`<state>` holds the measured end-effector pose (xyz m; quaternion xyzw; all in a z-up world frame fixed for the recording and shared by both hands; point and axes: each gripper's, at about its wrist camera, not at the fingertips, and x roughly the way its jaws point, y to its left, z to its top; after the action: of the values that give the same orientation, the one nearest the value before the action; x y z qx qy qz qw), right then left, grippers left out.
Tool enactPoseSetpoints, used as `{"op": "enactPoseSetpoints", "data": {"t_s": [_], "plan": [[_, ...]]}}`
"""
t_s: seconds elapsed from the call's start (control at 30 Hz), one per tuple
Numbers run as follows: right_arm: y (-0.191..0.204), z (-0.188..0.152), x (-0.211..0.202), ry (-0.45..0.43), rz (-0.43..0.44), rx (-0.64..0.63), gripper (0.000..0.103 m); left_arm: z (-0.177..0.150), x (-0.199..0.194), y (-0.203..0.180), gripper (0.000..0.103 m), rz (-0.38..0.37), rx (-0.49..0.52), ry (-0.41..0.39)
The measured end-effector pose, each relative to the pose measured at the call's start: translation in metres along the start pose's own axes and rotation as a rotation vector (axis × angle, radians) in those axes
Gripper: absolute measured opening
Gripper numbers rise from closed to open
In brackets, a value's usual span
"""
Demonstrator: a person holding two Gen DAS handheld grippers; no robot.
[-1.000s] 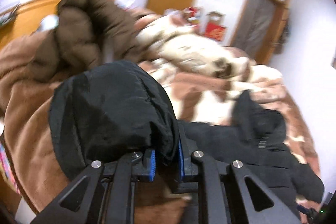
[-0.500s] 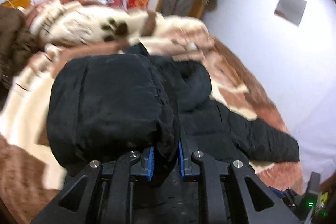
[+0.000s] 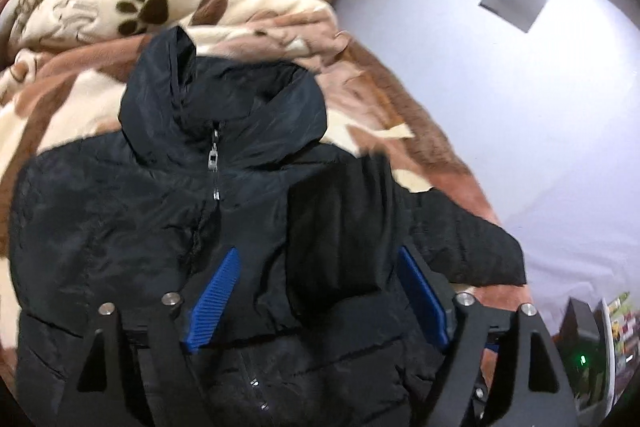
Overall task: Fold large clothes
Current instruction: 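Fold the held sleeve across the jacket front with the left tool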
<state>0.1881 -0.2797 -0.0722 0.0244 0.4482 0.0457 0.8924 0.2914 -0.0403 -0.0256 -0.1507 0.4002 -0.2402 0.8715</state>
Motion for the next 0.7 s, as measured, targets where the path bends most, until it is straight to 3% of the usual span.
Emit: {"op": "enactPoseSetpoints", "data": {"t_s": [0.1,0.23,0.33,0.37,0.4,0.47,0.57,0.7], "plan": [[0.008,0.010,-0.001,-0.029,0.015,-0.003,0.087,0.007,-0.018,0.005,0.088,-0.017,0.010,-0.017],[0.018,0.023,0.006,-0.040,0.031,-0.012,0.085,0.015,-0.023,0.030,0.088,0.104,0.027,-0.069],[0.026,0.033,0.025,-0.014,0.020,-0.034,0.058,0.017,-0.012,0.079,0.086,0.254,-0.035,-0.045],[0.027,0.037,0.035,0.008,0.027,-0.031,0.049,0.016,-0.009,0.096,0.080,0.294,-0.050,-0.036],[0.028,0.042,0.048,0.033,0.038,-0.024,0.046,0.014,-0.006,0.111,0.074,0.336,-0.060,-0.018],[0.032,0.049,0.067,0.049,0.038,-0.029,0.046,0.010,0.002,0.139,0.070,0.400,-0.088,0.018],[0.036,0.065,0.099,0.059,0.015,-0.045,0.046,-0.004,0.013,0.172,0.068,0.420,-0.147,0.050],[0.027,0.080,0.140,0.104,-0.031,-0.047,0.046,-0.018,0.027,0.171,0.068,0.420,-0.108,0.070]]}}
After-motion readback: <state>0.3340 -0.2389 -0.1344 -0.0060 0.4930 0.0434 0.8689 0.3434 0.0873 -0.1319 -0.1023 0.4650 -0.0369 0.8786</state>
